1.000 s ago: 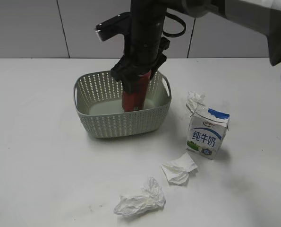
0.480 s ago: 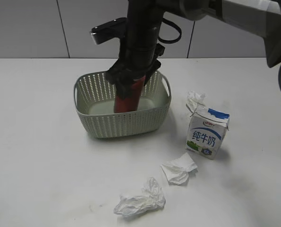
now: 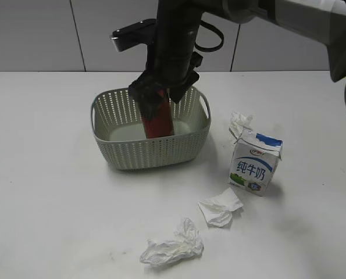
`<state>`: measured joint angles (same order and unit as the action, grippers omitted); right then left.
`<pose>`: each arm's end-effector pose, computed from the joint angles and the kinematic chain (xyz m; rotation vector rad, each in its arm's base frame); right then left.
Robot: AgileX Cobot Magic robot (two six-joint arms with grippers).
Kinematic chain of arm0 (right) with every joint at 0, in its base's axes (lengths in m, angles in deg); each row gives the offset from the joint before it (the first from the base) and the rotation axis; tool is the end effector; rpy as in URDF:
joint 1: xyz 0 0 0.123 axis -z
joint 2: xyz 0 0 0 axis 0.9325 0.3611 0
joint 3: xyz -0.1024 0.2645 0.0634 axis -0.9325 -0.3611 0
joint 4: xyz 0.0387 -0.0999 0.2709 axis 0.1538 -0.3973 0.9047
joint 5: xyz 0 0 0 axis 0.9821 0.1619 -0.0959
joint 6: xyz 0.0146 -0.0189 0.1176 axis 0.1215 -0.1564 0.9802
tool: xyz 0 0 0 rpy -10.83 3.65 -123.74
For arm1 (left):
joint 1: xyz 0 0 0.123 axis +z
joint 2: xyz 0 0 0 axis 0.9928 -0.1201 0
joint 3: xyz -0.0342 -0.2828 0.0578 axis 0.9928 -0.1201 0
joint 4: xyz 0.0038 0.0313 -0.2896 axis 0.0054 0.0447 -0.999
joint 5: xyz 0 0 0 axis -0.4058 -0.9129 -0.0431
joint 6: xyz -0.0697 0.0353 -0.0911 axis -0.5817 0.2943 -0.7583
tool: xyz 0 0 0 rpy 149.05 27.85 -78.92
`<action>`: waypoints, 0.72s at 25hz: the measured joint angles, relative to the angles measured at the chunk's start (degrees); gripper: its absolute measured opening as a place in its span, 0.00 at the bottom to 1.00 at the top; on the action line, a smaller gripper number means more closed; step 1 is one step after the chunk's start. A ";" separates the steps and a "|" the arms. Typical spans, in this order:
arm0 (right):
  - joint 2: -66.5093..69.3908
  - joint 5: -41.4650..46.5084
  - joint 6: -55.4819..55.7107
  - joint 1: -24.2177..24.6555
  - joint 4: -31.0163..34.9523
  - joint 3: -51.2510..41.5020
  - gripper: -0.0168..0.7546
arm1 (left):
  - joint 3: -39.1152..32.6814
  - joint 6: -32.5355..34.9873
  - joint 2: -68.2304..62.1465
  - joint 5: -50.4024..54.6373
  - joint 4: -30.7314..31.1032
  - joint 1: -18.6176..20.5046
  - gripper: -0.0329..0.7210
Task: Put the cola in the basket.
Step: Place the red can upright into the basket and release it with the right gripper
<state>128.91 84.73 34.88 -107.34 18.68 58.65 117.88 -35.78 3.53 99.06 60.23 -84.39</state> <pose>0.4222 0.3502 0.1788 -1.1075 2.6975 0.2357 0.0494 -0.0239 0.2919 0.2421 1.9794 -0.1411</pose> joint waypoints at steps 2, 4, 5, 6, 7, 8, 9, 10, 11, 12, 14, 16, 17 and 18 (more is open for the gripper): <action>-0.16 -0.05 0.15 0.00 0.00 0.00 0.79 | 0.00 0.00 0.00 0.00 0.00 0.00 0.53; -0.91 -0.05 0.21 0.00 0.00 0.00 0.79 | 0.00 0.00 0.00 0.00 0.00 0.00 0.53; -1.42 -0.05 0.21 0.00 0.00 0.00 0.79 | 0.00 0.00 0.00 0.00 0.00 0.00 0.53; -2.22 -0.05 0.21 0.00 0.00 0.00 0.79 | 0.00 0.00 0.00 0.00 0.00 0.00 0.53; -3.11 -0.05 0.21 0.00 0.00 0.00 0.79 | 0.00 0.00 0.00 0.00 0.00 0.00 0.53; -4.05 -0.05 0.22 0.00 0.00 0.00 0.79 | 0.00 0.00 0.00 0.00 0.00 0.00 0.53; -4.77 -0.05 0.22 0.00 0.00 0.00 0.79 | 0.00 0.00 0.00 0.00 0.00 0.00 0.53; -5.86 -0.05 0.27 0.00 0.00 0.00 0.79 | 0.00 0.00 0.00 0.00 0.00 0.00 0.53; -6.95 -0.05 0.27 0.00 0.00 0.00 0.79 | 0.00 0.00 0.00 0.00 0.00 0.00 0.53; -7.82 -0.05 0.27 0.00 -0.07 0.04 0.79 | 0.00 0.00 0.00 0.00 0.00 0.00 0.53; -9.74 -0.05 0.67 0.00 -0.94 0.11 0.79 | 0.00 0.00 0.00 0.00 0.00 0.00 0.53; -11.40 -0.05 1.48 0.00 -2.47 0.11 0.79 | 0.00 0.00 0.00 0.00 0.00 0.00 0.53; -12.31 0.00 1.72 0.00 -3.16 0.11 0.79 | 0.00 0.00 0.00 0.00 0.00 0.00 0.53; -13.25 0.00 1.96 0.00 -3.83 0.11 0.79 | 0.00 0.00 0.00 0.00 0.00 0.00 0.53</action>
<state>115.67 84.73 36.84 -107.34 14.85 58.76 117.88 -35.78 3.53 99.06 60.23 -84.39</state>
